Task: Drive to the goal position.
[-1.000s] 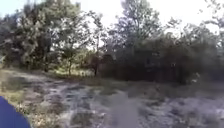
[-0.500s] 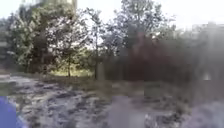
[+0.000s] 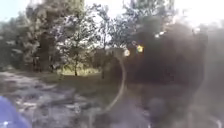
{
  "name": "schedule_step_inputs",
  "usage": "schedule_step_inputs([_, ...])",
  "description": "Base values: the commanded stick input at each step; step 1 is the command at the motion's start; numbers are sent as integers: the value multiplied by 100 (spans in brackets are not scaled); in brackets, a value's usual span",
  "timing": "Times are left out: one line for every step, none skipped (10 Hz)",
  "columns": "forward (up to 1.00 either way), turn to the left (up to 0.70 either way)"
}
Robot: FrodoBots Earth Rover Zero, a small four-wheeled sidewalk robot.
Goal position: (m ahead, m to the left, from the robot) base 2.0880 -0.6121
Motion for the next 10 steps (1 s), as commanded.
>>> schedule_step_inputs([100,27])
schedule_step_inputs([36,39])
schedule_step_inputs([0,45])
schedule_step_inputs([0,45])
schedule_step_inputs([0,45])
schedule_step_inputs([0,45])
schedule_step_inputs([0,45])
schedule_step_inputs([0,45])
schedule_step_inputs([0,45])
schedule_step_inputs([0,45])
